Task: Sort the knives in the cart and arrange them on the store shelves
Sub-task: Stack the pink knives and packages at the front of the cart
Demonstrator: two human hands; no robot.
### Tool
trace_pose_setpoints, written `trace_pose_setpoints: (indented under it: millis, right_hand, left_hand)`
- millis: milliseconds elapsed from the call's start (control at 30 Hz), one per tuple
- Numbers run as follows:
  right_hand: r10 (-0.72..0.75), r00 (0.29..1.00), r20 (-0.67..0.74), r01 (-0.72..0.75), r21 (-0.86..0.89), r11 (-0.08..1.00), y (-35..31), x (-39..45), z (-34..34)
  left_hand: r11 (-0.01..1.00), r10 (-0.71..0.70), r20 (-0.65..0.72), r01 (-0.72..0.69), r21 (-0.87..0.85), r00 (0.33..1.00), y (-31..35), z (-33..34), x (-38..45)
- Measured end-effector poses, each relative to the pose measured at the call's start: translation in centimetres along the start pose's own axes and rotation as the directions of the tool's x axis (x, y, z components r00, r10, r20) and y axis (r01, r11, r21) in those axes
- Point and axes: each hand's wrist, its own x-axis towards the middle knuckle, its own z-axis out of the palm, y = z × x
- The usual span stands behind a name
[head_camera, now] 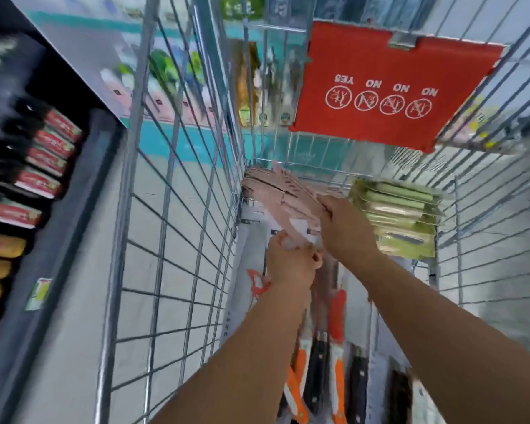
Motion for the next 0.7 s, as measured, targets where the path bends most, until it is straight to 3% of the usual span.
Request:
trace_pose_setpoints:
  millis: [100,233,300,367,500,600,700]
  right_hand:
    - [-0.104,0.994,0.026,0.107,-0.188,0.976,-0.2,3.2,-0.4]
    - [-0.205,0.978,0.042,0.208,-0.28,0.937,0.0,6.6,-0.2]
    - [-0.235,0.971,0.052,0.239,-0.292,0.926,0.1,7.9,-0.1]
    - [-0.293,0.954,0.067,0.299,-0.314,0.901,0.3,9.2,0.2]
    - [-0.367,0.908,0.204,0.416,-0.321,0.851,1.5,10.5,1.2]
    - [-0.314,0.905,0.287,0.401,-0.324,0.857,2.7,10.4,2.1]
    - [-0.283,0.925,0.253,0.347,-0.261,0.901,3.0,9.8,2.4]
  left_hand:
    - [0.992,-0.032,-0.047,0.026,-0.126,0.998,2.8,1.3,0.7]
    - [0.992,-0.014,-0.115,-0.001,-0.125,0.993,4.7,2.8,2.1]
    - [0.998,0.01,-0.152,-0.02,-0.064,0.988,4.7,3.3,3.6]
    - [0.989,0.119,-0.133,-0.105,0.107,0.984,4.7,3.3,4.7]
    - [0.795,0.366,0.083,-0.358,0.489,0.927,4.3,2.6,6.4]
    - [0.549,0.336,0.205,-0.368,0.75,0.919,3.7,1.7,7.1]
    - [0.489,0.36,0.228,-0.391,0.78,0.905,3.2,0.6,7.0]
